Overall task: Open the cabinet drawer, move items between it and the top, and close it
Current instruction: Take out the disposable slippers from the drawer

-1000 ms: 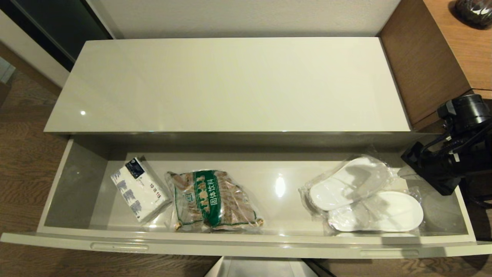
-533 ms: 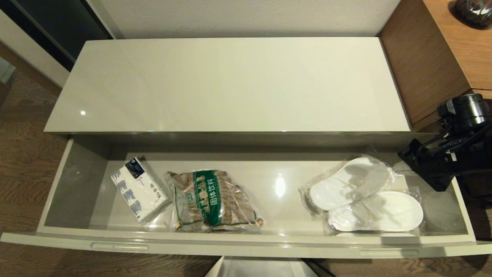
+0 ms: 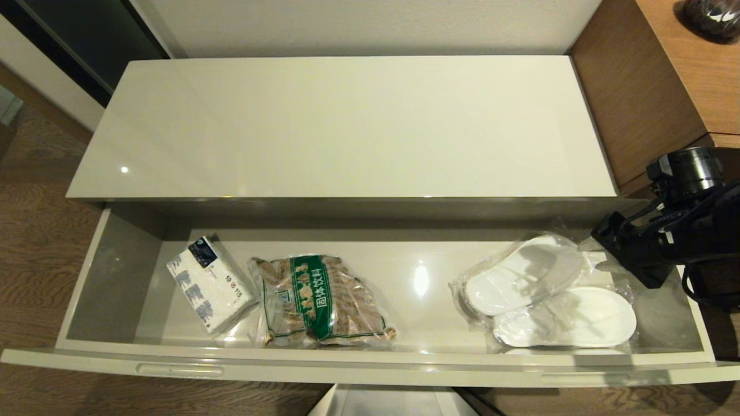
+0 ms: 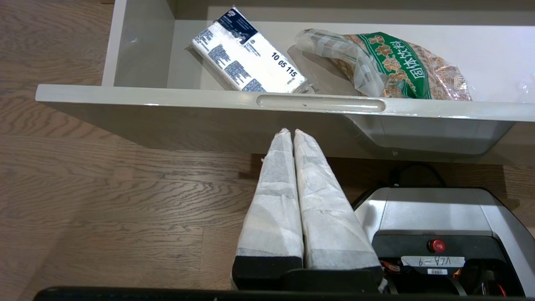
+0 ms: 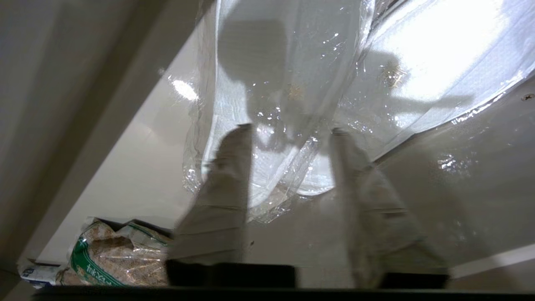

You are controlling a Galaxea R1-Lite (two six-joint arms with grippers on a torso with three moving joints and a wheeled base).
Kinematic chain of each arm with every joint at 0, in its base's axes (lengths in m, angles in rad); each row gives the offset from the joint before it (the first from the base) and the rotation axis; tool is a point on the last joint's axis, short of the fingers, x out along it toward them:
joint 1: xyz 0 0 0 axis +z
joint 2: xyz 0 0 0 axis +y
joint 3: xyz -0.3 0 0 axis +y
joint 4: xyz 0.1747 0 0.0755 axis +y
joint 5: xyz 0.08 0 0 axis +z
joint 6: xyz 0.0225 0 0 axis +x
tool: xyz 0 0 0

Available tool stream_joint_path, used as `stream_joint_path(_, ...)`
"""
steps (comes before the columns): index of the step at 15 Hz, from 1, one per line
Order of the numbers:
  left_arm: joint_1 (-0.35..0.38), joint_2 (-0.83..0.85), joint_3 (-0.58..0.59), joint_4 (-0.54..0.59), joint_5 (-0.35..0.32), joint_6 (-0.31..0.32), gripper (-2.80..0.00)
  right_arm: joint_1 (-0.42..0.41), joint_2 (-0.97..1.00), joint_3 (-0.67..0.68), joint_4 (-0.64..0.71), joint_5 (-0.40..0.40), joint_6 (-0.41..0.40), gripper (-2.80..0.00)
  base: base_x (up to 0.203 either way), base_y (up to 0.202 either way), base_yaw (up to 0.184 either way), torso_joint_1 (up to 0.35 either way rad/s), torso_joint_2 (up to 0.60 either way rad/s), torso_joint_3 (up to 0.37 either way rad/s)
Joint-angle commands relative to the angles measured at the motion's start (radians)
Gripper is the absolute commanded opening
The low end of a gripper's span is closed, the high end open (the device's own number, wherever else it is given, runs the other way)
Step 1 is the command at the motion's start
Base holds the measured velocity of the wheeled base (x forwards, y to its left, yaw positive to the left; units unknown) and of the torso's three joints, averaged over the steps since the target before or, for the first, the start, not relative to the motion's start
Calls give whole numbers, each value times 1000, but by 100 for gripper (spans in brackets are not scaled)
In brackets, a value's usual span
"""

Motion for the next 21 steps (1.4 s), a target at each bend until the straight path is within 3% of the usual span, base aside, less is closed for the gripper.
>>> stream_joint_path(1, 0, -1, 0, 0, 0, 0, -280, 0, 16, 9, -33, 0, 4, 0, 0, 0, 0, 0, 0, 0)
stream_joint_path(10, 0, -1, 0, 0, 0, 0, -280, -7, 45, 37, -71, 5, 7, 0, 0, 0, 0, 0, 0, 0)
stream_joint_path(21, 0, -1, 0, 0, 0, 0, -280, -75, 106, 54, -204, 11, -3, 0, 0, 0, 0, 0, 0, 0)
